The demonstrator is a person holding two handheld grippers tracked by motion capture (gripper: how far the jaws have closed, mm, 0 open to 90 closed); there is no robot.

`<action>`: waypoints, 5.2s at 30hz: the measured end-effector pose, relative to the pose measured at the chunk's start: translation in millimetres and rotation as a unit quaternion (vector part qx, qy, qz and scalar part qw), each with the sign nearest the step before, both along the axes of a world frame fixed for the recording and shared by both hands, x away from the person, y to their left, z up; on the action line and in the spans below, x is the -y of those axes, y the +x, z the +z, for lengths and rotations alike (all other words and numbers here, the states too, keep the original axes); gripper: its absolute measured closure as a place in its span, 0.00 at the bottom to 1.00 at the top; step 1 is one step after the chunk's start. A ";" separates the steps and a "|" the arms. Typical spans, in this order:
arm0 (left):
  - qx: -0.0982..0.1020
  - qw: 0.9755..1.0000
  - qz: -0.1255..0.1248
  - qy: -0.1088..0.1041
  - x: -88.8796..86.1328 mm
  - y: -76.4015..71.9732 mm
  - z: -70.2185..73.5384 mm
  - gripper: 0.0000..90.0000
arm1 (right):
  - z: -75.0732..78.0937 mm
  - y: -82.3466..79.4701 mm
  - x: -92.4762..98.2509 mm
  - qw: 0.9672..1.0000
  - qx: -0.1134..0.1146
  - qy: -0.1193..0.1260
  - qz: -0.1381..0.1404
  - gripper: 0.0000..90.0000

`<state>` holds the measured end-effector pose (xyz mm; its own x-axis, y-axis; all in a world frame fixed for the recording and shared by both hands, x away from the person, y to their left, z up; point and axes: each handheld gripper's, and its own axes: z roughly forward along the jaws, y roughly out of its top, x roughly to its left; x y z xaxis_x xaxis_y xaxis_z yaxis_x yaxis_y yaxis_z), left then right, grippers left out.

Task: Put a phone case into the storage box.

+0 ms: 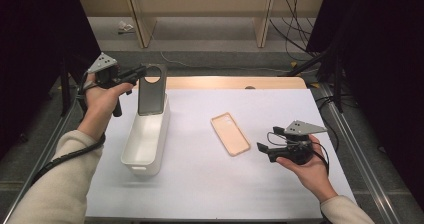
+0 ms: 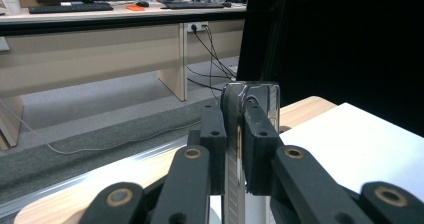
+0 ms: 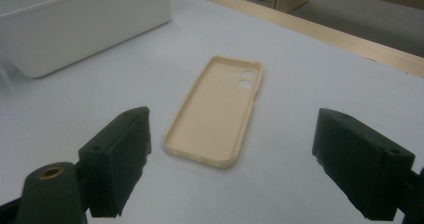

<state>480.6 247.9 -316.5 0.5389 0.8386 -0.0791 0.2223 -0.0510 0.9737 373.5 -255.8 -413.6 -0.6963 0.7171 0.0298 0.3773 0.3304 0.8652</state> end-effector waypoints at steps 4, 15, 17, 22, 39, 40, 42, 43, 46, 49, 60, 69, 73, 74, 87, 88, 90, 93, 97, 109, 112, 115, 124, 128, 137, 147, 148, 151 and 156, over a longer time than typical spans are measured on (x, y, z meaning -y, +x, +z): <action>0.002 1.000 0.001 0.007 0.1 4.3 -0.1 0.90 | -0.4 0.2 0.0 1.000 0.000 -0.001 0.000 0.18; -0.001 1.000 0.012 0.021 -2.2 22.1 -6.1 0.90 | -0.3 0.7 1.3 1.000 -0.001 0.002 -0.002 0.18; -0.002 1.000 0.016 0.020 -4.4 26.3 -8.1 0.90 | -0.4 0.9 1.3 1.000 -0.001 0.002 -0.002 0.18; 0.000 1.000 0.015 0.018 -6.1 31.4 -11.9 0.90 | -0.6 1.0 1.5 1.000 -0.002 0.002 -0.002 0.18; -0.007 1.000 0.018 0.011 -6.7 41.9 -30.0 0.90 | -1.3 1.1 0.6 1.000 -0.003 0.003 -0.001 0.19; -0.009 1.000 0.018 0.011 -6.5 42.4 -30.8 0.90 | -1.2 1.1 0.6 1.000 -0.003 0.003 -0.002 0.19; -0.011 1.000 0.020 0.010 -6.4 44.0 -32.8 0.90 | -0.9 0.9 0.5 1.000 -0.003 0.003 -0.001 0.19; -0.012 1.000 0.021 0.009 -6.3 44.4 -33.5 0.90 | -0.9 0.8 0.5 1.000 -0.003 0.004 -0.001 0.19; -0.015 1.000 0.020 0.008 -5.5 45.4 -35.8 0.90 | -0.9 0.6 0.4 1.000 -0.004 0.004 0.000 0.18; -0.017 1.000 0.022 0.009 -5.8 46.3 -37.7 0.90 | -0.7 0.4 0.3 1.000 -0.003 0.005 0.002 0.18; -0.026 0.999 0.028 0.010 -8.6 50.7 -44.8 0.90 | -1.3 0.7 0.5 1.000 -0.003 0.006 0.004 0.18; -0.029 0.999 0.028 0.011 -8.4 53.7 -48.3 0.90 | -1.3 0.7 0.1 1.000 -0.004 0.006 0.004 0.18; -0.033 0.999 0.027 0.013 -7.8 55.2 -52.1 0.90 | -1.4 0.8 0.1 1.000 -0.004 0.006 0.005 0.18; -0.035 0.999 0.026 0.012 -7.7 55.5 -53.2 0.90 | -1.5 0.8 0.1 1.000 -0.004 0.006 0.005 0.18; -0.050 0.998 0.025 0.015 -8.4 58.0 -65.7 0.90 | -1.7 0.9 -0.1 1.000 -0.007 0.005 0.005 0.18; -0.051 0.998 0.024 0.016 -8.7 58.2 -66.4 0.90 | -1.7 0.9 -0.1 1.000 -0.007 0.005 0.005 0.18; -0.052 0.998 0.025 0.017 -8.9 58.5 -67.7 0.90 | -1.8 1.0 -0.1 1.000 -0.007 0.005 0.005 0.18; -0.054 0.998 0.026 0.015 -9.4 58.8 -69.3 0.90 | -2.0 1.2 0.0 1.000 -0.007 0.005 0.004 0.18; -0.058 0.998 0.028 0.015 -9.8 59.2 -72.1 0.90 | -1.8 1.1 0.1 1.000 -0.007 0.004 0.004 0.18; -0.066 0.997 0.031 0.012 -12.9 61.3 -78.1 0.90 | -2.4 1.6 0.2 1.000 -0.008 0.005 0.004 0.18; -0.067 0.997 0.031 0.014 -13.1 61.6 -78.4 0.89 | -2.6 1.8 0.3 1.000 -0.008 0.005 0.005 0.18; -0.068 0.997 0.033 0.020 -13.3 62.1 -79.0 0.89 | -2.8 2.0 0.2 1.000 -0.009 0.005 0.005 0.18; -0.071 0.996 0.036 0.034 -14.7 63.0 -80.7 0.87 | -2.8 2.3 0.4 1.000 -0.010 0.005 0.006 0.18; -0.072 0.996 0.037 0.044 -14.8 63.7 -81.6 0.87 | -2.9 2.2 0.3 1.000 -0.011 0.004 0.006 0.18; -0.078 0.994 0.042 0.063 -15.8 64.9 -84.6 0.85 | -3.4 2.8 0.2 1.000 -0.012 0.006 0.005 0.18; -0.086 0.992 0.048 0.076 -17.2 66.4 -89.1 0.82 | -3.8 3.0 0.0 1.000 -0.014 0.007 0.005 0.18; -0.086 0.992 0.048 0.076 -17.2 66.4 -89.1 0.82 | -3.8 3.0 0.0 1.000 -0.014 0.007 0.005 0.18; -0.089 0.992 0.051 0.078 -17.1 67.4 -90.1 0.81 | -3.7 3.1 0.3 1.000 -0.015 0.008 0.004 0.18; -0.090 0.991 0.053 0.087 -16.4 68.4 -90.5 0.80 | -3.8 3.2 0.2 1.000 -0.015 0.009 0.004 0.18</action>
<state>549.0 264.2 -407.0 0.4371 0.8993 -0.0145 0.4039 -0.1819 0.8965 376.6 -256.0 -417.4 -0.7006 0.7108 0.0626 0.4001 0.3187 0.8593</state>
